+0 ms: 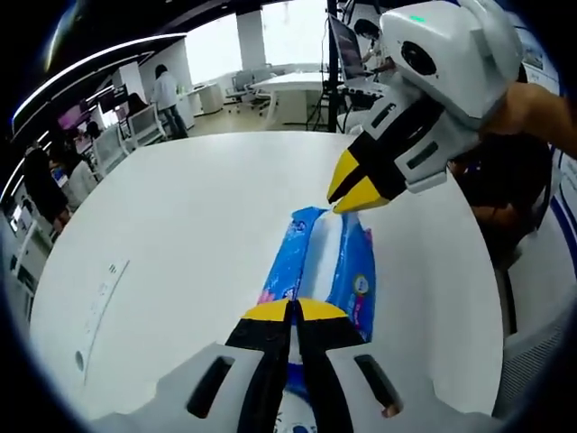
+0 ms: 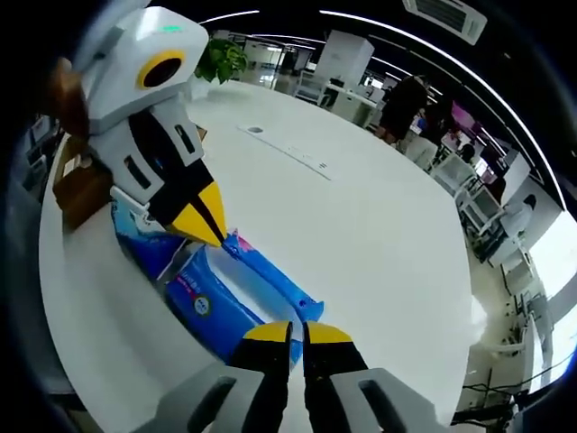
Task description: Operate the shoe box by opening the lid, removing the specified soft item, and placing it in the target area until the item is outside and the box remains undamaged.
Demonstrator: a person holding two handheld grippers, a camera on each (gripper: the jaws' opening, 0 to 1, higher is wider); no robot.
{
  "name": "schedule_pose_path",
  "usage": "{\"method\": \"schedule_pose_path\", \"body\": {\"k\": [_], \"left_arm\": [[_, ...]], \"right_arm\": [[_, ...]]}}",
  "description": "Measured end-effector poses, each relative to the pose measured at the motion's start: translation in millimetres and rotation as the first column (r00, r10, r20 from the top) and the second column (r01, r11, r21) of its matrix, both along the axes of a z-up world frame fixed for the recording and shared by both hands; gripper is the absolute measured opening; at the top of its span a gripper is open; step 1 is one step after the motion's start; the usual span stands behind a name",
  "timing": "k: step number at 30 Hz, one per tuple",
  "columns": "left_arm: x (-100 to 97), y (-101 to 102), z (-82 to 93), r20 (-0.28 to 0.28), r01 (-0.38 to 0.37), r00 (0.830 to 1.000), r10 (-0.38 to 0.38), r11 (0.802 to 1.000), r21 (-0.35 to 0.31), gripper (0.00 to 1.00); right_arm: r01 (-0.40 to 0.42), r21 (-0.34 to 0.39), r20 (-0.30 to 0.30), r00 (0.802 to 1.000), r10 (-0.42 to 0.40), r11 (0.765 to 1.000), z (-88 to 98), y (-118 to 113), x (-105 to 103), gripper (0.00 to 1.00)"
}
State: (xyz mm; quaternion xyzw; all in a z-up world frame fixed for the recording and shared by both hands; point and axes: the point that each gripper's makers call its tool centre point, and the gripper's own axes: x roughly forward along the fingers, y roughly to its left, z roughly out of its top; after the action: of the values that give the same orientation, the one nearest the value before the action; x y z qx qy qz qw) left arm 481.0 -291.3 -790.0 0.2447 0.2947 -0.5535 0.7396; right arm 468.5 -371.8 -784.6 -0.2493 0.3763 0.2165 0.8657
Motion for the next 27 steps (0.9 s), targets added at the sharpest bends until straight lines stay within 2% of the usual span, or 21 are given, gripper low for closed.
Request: {"method": "schedule_pose_path", "body": {"k": [10,14,27], "left_arm": [[-6.2,0,-0.4,-0.017,0.009,1.0,-0.009,1.0,0.003,0.0],[-4.4,1,0.0,-0.008,0.007,1.0,-0.007,1.0,0.008,0.0],[-3.5,10,12.5,-0.002,-0.012,1.0,0.012,1.0,0.005,0.0]], "right_arm": [[0.004,0.015,0.004,1.0,-0.004,1.0,2.7,4,-2,0.0],[0.004,0.016,0.002,1.0,-0.004,1.0,2.6,4,-4,0.0],[0.001,0.04,0.0,1.0,-0.001,0.999,9.1,8,-10,0.04]]}}
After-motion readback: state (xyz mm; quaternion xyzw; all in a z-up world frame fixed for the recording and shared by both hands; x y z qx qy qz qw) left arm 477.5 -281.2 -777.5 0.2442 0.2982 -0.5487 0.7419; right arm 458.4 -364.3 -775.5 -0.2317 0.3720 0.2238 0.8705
